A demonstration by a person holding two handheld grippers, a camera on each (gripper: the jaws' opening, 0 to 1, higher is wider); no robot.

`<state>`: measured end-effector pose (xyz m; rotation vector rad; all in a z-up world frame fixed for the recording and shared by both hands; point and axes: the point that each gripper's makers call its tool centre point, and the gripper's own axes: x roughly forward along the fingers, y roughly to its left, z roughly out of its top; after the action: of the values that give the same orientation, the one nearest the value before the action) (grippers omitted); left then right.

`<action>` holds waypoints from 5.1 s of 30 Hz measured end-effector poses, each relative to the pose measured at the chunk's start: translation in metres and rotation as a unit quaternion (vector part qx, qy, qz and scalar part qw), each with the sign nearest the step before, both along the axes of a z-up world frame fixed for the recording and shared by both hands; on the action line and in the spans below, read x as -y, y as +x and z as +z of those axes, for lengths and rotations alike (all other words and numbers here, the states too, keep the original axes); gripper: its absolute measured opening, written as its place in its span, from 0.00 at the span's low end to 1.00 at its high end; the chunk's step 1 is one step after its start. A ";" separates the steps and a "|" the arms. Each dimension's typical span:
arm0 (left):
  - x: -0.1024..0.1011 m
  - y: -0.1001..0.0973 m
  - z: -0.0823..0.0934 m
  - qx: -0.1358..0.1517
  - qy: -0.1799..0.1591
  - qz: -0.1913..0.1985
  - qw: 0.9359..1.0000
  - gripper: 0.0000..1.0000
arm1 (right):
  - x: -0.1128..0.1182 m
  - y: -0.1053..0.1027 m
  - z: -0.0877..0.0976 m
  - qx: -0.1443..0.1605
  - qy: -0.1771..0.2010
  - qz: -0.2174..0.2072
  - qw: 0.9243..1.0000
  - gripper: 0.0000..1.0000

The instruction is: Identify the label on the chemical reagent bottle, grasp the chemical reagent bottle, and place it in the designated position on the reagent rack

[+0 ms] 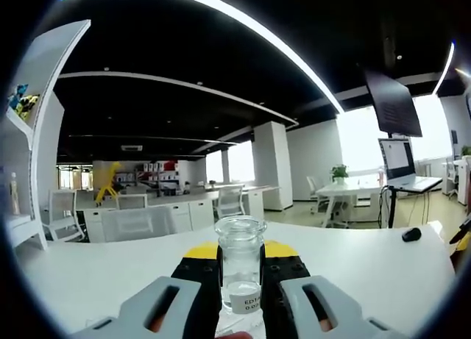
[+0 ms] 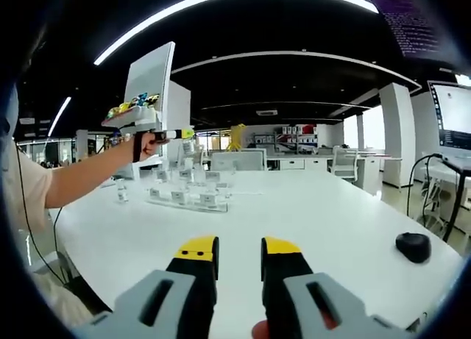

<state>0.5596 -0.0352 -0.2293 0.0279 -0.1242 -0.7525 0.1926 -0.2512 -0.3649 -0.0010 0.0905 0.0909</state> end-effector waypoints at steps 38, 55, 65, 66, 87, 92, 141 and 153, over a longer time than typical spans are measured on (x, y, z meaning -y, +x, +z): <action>0.017 -0.009 -0.013 -0.013 0.014 -0.013 1.000 0.18 | -0.006 0.002 0.000 0.008 -0.003 0.009 1.000 0.22; 0.016 -0.015 -0.008 -0.011 0.013 -0.016 1.000 0.18 | -0.011 0.003 0.003 0.010 -0.005 0.016 1.000 0.22; 0.016 -0.014 -0.005 -0.010 0.007 -0.020 1.000 0.18 | -0.011 0.004 0.004 0.010 -0.008 0.016 1.000 0.21; 0.016 -0.014 -0.003 -0.009 0.004 -0.021 1.000 0.18 | -0.011 0.004 0.004 0.011 -0.008 0.017 1.000 0.21; 0.020 -0.017 -0.005 -0.010 0.005 -0.024 1.000 0.18 | -0.006 0.001 0.005 0.012 -0.007 0.011 1.000 0.21; 0.022 -0.018 -0.007 -0.011 0.009 -0.024 1.000 0.18 | -0.005 0.001 0.005 0.011 -0.008 0.010 1.000 0.21; 0.022 -0.001 -0.010 -0.028 0.025 -0.007 0.999 0.18 | -0.002 -0.004 0.015 0.014 -0.015 0.006 1.000 0.21; 0.046 0.009 -0.017 -0.031 0.026 -0.020 0.999 0.18 | 0.001 -0.002 0.010 0.008 -0.017 0.004 1.000 0.21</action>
<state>0.5687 -0.0809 -0.2467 0.0512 -0.0455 -0.7967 0.1910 -0.2525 -0.3553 -0.0352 0.0759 0.0968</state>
